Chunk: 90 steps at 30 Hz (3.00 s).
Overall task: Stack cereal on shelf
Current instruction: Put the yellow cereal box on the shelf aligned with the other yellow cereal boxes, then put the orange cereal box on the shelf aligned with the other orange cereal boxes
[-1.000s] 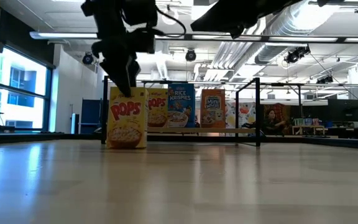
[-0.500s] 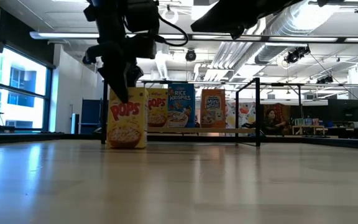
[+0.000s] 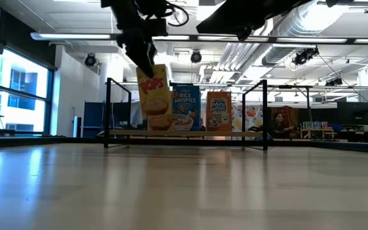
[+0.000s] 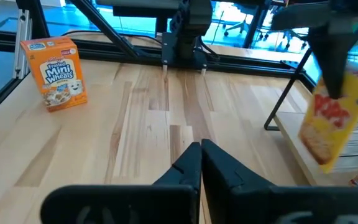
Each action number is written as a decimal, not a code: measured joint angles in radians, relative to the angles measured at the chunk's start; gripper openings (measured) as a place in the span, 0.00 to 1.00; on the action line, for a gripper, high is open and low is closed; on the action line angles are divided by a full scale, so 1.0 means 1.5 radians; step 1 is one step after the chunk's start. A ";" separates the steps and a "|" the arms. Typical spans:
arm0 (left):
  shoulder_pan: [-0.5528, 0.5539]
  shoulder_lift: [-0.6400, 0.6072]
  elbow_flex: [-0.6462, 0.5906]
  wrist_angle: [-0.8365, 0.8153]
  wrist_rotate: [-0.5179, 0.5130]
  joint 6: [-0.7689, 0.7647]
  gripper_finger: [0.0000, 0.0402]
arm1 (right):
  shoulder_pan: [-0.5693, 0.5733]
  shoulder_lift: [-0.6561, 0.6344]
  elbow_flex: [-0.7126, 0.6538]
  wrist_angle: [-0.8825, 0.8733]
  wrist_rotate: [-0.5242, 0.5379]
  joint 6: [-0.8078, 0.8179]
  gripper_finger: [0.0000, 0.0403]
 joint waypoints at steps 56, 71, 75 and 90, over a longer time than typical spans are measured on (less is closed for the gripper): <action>0.065 0.062 0.004 0.027 -0.004 -0.004 0.49 | 0.000 0.000 0.001 0.000 -0.012 0.013 0.00; 0.065 0.062 0.004 0.052 -0.024 0.002 0.66 | 0.000 0.000 0.001 0.000 -0.020 0.016 0.00; 0.065 0.057 0.003 0.055 -0.028 0.014 0.67 | 0.000 0.000 0.001 0.000 -0.020 0.016 0.00; -0.022 -0.074 -0.012 0.047 -0.023 -0.011 0.54 | 0.001 0.000 0.001 -0.002 -0.013 0.003 0.00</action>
